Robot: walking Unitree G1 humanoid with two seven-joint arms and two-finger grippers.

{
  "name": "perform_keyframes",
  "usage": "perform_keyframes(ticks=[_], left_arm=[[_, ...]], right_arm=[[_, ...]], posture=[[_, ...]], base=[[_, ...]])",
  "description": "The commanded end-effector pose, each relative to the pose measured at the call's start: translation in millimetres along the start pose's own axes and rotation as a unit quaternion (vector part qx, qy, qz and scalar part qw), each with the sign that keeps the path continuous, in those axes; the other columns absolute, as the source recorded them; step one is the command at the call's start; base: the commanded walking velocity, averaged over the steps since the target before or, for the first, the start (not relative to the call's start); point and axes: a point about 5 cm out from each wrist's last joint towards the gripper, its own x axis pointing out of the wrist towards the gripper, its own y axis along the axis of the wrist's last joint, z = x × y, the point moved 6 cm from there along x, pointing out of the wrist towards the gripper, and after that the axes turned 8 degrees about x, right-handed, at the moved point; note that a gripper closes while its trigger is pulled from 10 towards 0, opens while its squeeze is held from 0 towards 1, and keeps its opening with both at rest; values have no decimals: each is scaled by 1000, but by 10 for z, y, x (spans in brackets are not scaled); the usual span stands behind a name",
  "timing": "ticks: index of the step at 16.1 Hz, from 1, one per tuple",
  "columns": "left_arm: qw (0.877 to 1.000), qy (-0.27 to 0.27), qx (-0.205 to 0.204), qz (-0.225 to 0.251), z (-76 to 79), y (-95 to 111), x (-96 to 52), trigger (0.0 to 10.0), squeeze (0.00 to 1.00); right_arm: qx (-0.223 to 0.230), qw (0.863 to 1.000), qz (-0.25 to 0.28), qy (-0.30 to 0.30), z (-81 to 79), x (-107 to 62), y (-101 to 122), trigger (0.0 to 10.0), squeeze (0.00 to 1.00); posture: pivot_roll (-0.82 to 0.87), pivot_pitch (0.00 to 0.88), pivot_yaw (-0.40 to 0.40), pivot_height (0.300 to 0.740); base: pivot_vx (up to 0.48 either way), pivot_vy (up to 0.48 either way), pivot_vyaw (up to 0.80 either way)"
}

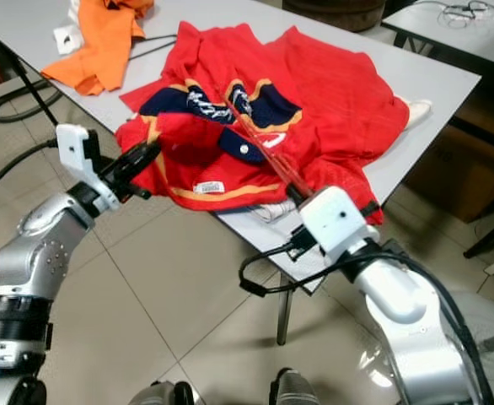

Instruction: Hang hanger

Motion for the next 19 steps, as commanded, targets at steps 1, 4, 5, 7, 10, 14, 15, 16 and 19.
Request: perform_keyframes(ticks=[1,4,5,7,10,14,15,16,19], left_arm=[[1000,0,-1,-8,31,-33,-29,0,0],[995,52,81,-27,-86,79,9,10000,0],[993,66,99,-5,-125,290,59,10000,0],[986,108,120,49,-264,718,137,10000,0],[975,147,139,95,-446,1209,152,10000,0],[971,153,160,95,-479,1368,84,10000,0],[970,157,161,94,-498,1380,72,10000,0],[968,163,167,96,-530,1416,57,10000,0],[957,189,188,115,-696,1690,-43,10000,0]], right_arm=[[-4,1000,10,-2,0,15,48,10000,0],[10,999,13,-44,134,-4,57,10000,0],[25,996,22,-79,266,-6,90,10000,0],[44,990,47,-128,475,-5,195,10000,0],[82,982,86,-147,600,-3,391,10000,0],[101,981,105,-125,493,32,502,10000,0],[103,982,107,-120,475,38,512,10000,0],[107,981,109,-117,465,45,527,10000,0],[112,980,126,-110,454,60,624,10000,0]], posture=[[-142,133,101,740],[-141,135,107,740],[-139,134,104,740],[-139,130,101,740],[-137,127,101,740],[-129,130,101,740],[-129,130,101,740],[-129,130,101,740],[-120,131,91,740]], base=[[0,0,0],[0,0,0],[0,0,0],[0,0,0],[0,0,0],[0,299,0],[0,352,0],[0,368,0],[0,391,0]])
